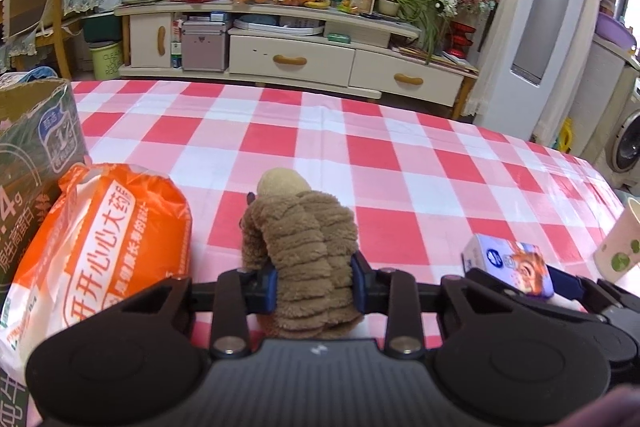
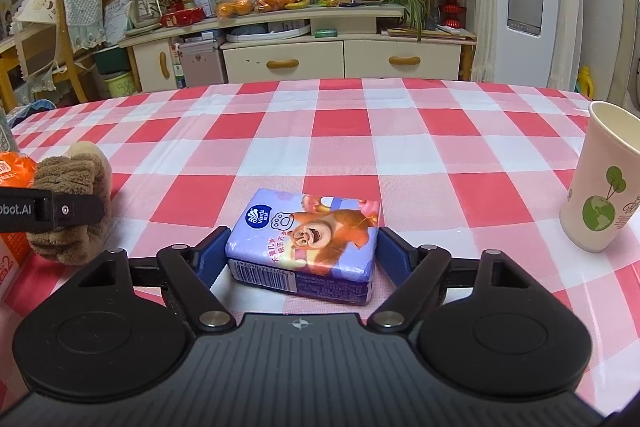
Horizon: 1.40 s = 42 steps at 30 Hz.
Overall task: Organize soft objects
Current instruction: 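Lift both items, carry them over the cardboard box and open both tools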
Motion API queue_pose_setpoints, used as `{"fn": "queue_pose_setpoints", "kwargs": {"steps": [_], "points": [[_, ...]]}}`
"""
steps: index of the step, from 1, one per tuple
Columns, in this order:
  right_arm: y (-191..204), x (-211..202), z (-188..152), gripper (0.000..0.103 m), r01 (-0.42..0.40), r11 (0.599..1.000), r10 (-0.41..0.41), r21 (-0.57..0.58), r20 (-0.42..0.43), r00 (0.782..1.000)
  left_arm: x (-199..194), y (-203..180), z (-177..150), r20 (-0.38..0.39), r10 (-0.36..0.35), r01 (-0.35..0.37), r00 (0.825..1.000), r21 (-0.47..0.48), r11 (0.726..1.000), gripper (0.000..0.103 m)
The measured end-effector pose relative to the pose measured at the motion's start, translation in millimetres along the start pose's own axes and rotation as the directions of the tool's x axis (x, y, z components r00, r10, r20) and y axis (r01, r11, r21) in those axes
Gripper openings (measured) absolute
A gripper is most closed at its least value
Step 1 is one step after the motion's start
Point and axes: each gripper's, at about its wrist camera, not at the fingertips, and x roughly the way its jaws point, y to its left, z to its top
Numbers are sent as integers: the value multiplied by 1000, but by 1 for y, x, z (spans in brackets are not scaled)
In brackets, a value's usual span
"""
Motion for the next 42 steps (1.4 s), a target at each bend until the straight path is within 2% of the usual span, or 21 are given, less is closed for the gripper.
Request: {"fn": "queue_pose_setpoints", "kwargs": {"steps": [11, 23, 32, 42], "points": [[2, -5, 1, 97, 0, 1000, 1, -15, 28, 1000, -17, 7, -4, 8, -48, 48, 999, -4, 999, 31], [15, -17, 2, 97, -1, 996, 8, -87, 81, 997, -48, 24, -7, 58, -83, 82, 995, 14, 997, 31], [20, -28, 0, 97, -32, 998, 36, -51, 82, 996, -67, 31, -7, 97, -106, 104, 990, 31, 994, 31], [25, -43, -5, 97, -20, 999, 22, -27, 93, 995, -85, 39, -10, 122, -131, 127, 984, 38, 991, 31]]}}
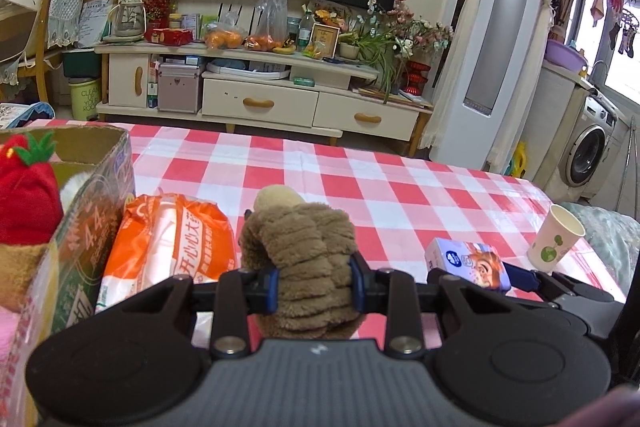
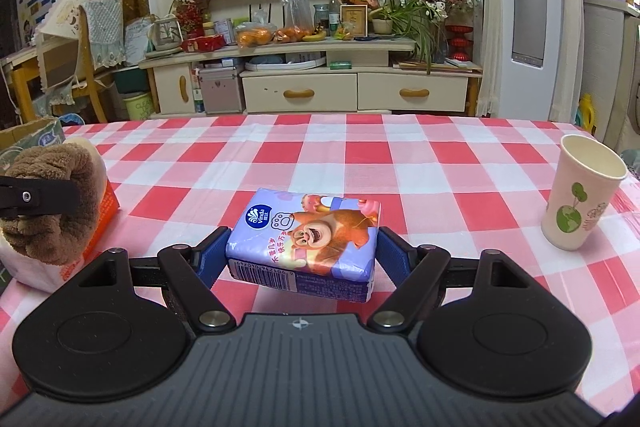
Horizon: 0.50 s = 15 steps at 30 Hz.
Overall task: Organize soft objects
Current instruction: 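Lift both items, carry them over the cardboard box and open both tools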
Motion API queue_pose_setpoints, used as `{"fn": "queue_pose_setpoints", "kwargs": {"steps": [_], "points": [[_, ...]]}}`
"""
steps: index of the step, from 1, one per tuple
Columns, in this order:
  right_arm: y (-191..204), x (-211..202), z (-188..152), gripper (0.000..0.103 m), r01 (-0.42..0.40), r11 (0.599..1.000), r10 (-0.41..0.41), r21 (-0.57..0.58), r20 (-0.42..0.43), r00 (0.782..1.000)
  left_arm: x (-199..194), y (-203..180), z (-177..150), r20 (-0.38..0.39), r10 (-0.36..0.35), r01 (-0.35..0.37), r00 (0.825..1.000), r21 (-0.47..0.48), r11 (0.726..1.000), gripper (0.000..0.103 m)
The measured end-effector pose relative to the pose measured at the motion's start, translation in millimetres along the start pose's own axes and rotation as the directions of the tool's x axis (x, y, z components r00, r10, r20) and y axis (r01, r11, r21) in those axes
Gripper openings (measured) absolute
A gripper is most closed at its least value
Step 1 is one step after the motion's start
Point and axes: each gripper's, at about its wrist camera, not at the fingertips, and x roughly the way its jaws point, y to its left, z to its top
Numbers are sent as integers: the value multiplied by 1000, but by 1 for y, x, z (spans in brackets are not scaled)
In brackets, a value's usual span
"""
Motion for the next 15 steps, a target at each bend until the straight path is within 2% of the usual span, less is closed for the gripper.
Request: {"fn": "queue_pose_setpoints", "kwargs": {"steps": [15], "points": [[13, -29, -12, 97, -3, 1000, 3, 20, -13, 1000, -37, 5, 5, 68, -59, 58, 996, 19, 998, 31]]}}
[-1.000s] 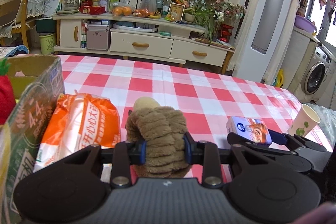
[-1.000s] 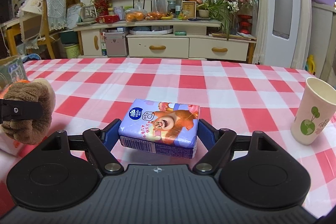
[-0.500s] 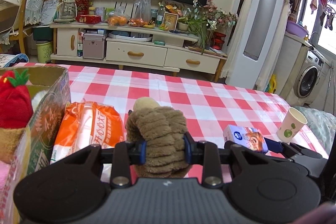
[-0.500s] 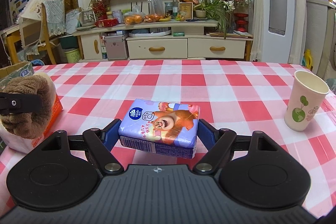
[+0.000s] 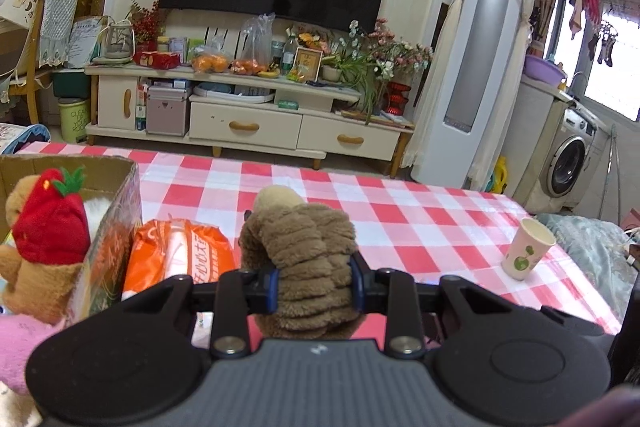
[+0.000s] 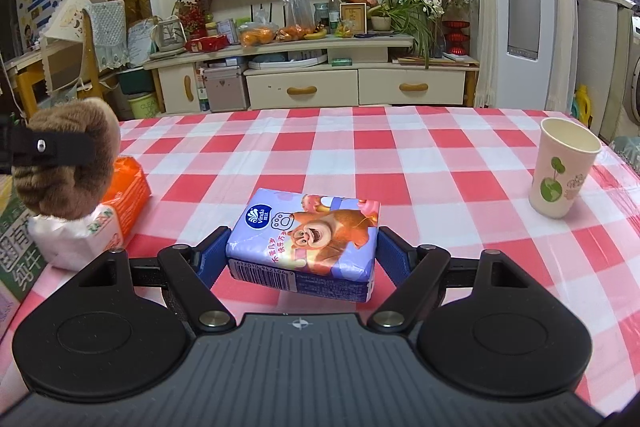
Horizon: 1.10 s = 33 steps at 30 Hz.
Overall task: Organize soft objects
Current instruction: 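Lift both items, carry them over the cardboard box and open both tools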
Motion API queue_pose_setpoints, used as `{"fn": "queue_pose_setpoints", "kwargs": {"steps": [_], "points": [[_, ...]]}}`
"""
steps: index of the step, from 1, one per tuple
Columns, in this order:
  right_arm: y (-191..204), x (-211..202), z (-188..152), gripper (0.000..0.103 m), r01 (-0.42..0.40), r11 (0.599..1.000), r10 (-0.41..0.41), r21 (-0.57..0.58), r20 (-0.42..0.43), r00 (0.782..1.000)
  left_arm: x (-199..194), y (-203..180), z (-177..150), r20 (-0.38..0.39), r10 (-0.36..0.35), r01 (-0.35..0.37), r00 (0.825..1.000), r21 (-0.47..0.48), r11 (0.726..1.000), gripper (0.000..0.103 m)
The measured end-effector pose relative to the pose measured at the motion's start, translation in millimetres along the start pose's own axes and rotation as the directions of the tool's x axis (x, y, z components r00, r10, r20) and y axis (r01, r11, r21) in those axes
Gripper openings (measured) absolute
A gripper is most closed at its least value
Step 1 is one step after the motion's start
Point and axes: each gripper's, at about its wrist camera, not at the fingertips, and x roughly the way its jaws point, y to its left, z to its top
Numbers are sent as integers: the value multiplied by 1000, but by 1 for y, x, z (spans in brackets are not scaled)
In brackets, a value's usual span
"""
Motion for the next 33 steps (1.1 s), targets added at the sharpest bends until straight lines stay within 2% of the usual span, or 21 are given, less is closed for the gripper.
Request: {"fn": "queue_pose_setpoints", "kwargs": {"steps": [11, 18, 26, 33], "points": [[15, -22, -2, 97, -6, 1000, 6, -7, 12, 1000, -28, 14, 6, 58, -47, 48, 997, -16, 999, 31], [39, -36, 3, 97, -52, 998, 54, -42, 34, 998, -41, 24, 10, 91, -54, 56, 994, -29, 998, 31], [81, -54, 16, 97, -139, 986, 145, -93, 71, 987, -59, 47, 18, 153, -11, 21, 988, -67, 997, 31], [121, -74, 26, 97, -246, 957, 262, -151, 103, 959, -79, 79, 24, 211, 55, -27, 976, -133, 991, 31]]}}
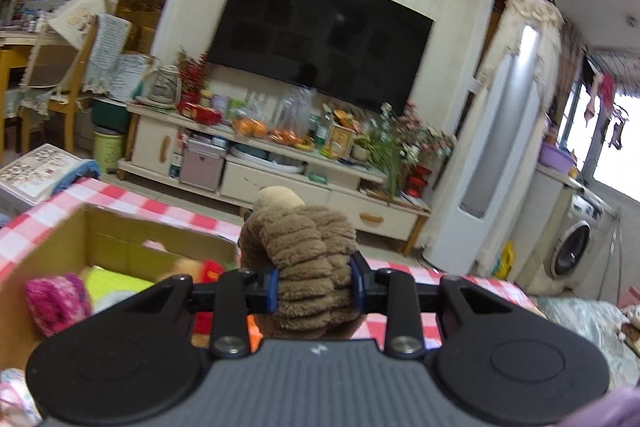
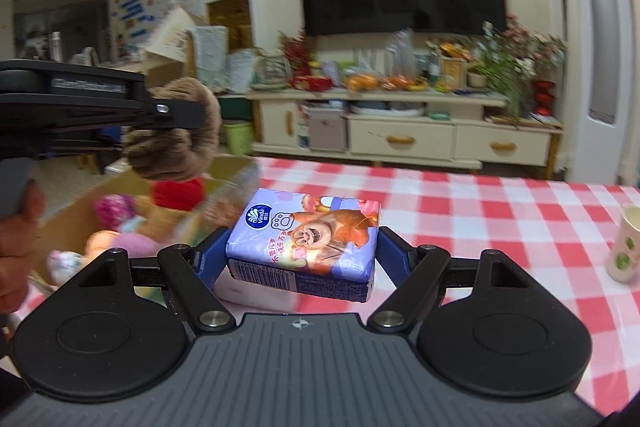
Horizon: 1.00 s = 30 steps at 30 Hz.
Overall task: Organize soft objects
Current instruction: 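Lift both items, carry them over the cardboard box and open both tools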
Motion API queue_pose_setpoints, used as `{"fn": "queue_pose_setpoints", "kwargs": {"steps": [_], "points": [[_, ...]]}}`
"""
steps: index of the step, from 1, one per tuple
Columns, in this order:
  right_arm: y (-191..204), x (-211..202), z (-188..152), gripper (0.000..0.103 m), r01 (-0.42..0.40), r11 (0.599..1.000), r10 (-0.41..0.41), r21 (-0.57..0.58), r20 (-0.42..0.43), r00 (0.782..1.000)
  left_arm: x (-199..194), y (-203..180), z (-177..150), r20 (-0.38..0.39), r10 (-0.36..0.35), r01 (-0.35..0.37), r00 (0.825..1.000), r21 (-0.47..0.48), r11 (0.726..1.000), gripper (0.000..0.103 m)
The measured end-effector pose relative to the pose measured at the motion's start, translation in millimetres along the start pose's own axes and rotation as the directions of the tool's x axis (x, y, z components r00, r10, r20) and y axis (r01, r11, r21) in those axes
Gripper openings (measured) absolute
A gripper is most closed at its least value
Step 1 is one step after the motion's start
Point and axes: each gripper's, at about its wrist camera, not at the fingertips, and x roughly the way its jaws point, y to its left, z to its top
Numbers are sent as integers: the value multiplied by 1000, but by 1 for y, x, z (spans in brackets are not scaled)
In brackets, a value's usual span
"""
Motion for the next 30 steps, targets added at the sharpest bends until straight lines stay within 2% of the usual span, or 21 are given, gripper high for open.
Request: {"fn": "queue_pose_setpoints", "kwargs": {"steps": [5, 15, 20, 30], "points": [[33, -1, 9, 97, -80, 996, 80, -29, 15, 997, -5, 25, 7, 25, 77, -76, 997, -36, 996, 31], [86, 6, 12, 97, -201, 977, 202, -73, 4, 979, 0, 73, 13, 11, 213, -212, 977, -53, 976, 31], [104, 16, 9, 97, -242, 967, 241, -84, -25, 970, 7, 90, 13, -19, 243, -243, 970, -40, 969, 32], [127, 33, -6, 98, -296, 948, 287, -116, -90, 954, 14, 104, 7, -74, 254, -254, 964, 11, 967, 33]]}}
